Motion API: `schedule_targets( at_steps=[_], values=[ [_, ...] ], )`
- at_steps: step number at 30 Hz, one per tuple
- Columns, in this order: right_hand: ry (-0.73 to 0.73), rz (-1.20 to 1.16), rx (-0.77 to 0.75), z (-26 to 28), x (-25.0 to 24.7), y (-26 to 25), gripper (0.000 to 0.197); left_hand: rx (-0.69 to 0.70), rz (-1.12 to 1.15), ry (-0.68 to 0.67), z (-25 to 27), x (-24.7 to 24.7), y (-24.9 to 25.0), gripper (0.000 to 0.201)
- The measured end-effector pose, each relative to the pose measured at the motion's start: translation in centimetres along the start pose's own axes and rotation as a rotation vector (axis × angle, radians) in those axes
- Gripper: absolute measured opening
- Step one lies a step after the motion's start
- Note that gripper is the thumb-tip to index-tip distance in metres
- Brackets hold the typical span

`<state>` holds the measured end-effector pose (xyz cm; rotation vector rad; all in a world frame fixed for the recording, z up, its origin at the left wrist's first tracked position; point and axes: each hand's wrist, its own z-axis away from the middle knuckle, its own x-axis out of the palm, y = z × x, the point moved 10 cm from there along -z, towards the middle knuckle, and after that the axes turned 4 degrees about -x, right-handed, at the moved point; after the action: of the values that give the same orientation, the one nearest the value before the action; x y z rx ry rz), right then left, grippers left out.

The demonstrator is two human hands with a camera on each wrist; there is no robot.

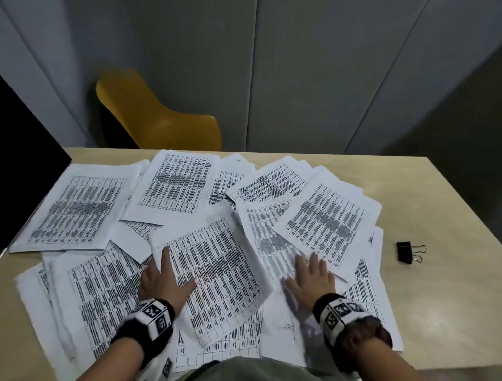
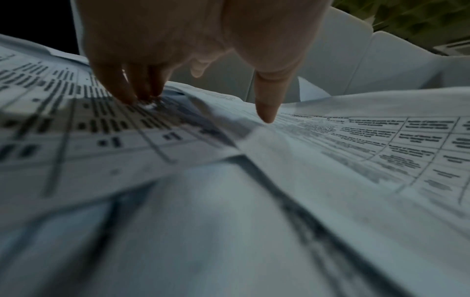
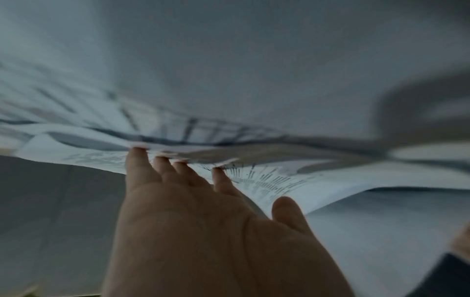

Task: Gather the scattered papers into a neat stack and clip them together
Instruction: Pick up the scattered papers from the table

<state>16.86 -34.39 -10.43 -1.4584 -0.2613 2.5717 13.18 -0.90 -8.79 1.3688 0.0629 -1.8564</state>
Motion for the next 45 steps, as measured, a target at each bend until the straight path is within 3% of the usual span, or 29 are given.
schedule_targets(
  at_steps=[5,8,10,11,14,17,19,21,23,24,26,28,33,35,37,39,41,43,45],
  values=[
    [-0.016,0.175,-0.116,2.8,2.5,-3.4,0.077,-0.063,0.513,0.091,0.1,-1.7,0.0,0.106],
    [0.228,-0.009,-0.153,3.0,-0.7,-3.3,0.063,-0.093,0.785,0.079,0.1,-3.4,-1.1,0.073],
    [0.334,-0.105,-0.073,2.5,-2.6,-1.2,0.066,-0.083,0.852,0.076,0.1,-5.3,-2.3,0.051],
    [0.268,-0.066,-0.035,2.1,-2.3,-0.4,0.067,-0.075,0.900,0.059,0.0,-6.3,-3.1,0.047],
    [0.033,0.078,-0.011,1.4,0.2,0.8,0.070,0.004,0.989,-0.010,-0.4,-8.2,-4.2,0.068],
    [0.000,0.124,-0.113,2.7,1.3,-1.2,0.068,0.040,1.089,-0.071,0.0,-8.2,-2.5,0.035],
    [0.021,0.073,-0.183,3.7,1.9,-2.4,0.061,0.049,1.048,-0.133,0.6,-6.8,-1.0,0.024],
    [0.200,-0.118,-0.180,4.3,0.1,-2.5,0.050,0.020,0.992,-0.171,1.0,-5.0,-0.2,0.026],
    [0.382,-0.266,-0.032,3.6,-2.4,-0.1,0.047,-0.037,0.974,-0.175,0.7,-3.0,-0.2,0.033],
    [0.407,-0.297,0.069,3.1,-3.0,1.4,0.051,-0.055,0.947,-0.163,0.6,-2.1,-0.2,0.036],
    [0.344,-0.373,0.200,2.1,-3.4,3.2,0.068,-0.069,0.826,-0.118,0.1,-0.7,-0.1,0.038],
    [0.255,-0.545,0.228,1.4,-2.8,3.4,0.077,-0.096,0.697,-0.101,-0.1,0.4,0.0,0.038],
    [0.046,-0.611,0.103,1.6,0.6,-0.2,0.047,-0.093,0.627,-0.091,0.0,1.4,1.0,0.040],
    [-0.066,-0.695,0.038,2.0,2.2,-1.9,0.038,-0.098,0.637,-0.090,-0.1,1.4,1.0,0.054],
    [-0.009,-0.711,0.014,1.9,1.4,-1.6,0.031,-0.112,0.633,-0.099,-0.4,1.5,0.6,0.069],
    [0.268,-0.677,0.132,1.5,-2.0,2.2,0.035,-0.125,0.611,-0.129,-0.5,1.7,0.2,0.064],
    [0.473,-0.547,0.393,2.1,-5.0,7.9,0.056,-0.107,0.562,-0.157,-0.3,1.9,0.2,0.045],
    [0.466,-0.495,0.600,2.8,-5.7,12.2,0.071,-0.096,0.543,-0.161,-0.1,2.1,0.1,0.037],
    [0.400,-0.537,0.589,2.1,-5.1,14.0,0.070,-0.089,0.558,-0.168,-0.1,2.2,0.0,0.035]
  ],
)
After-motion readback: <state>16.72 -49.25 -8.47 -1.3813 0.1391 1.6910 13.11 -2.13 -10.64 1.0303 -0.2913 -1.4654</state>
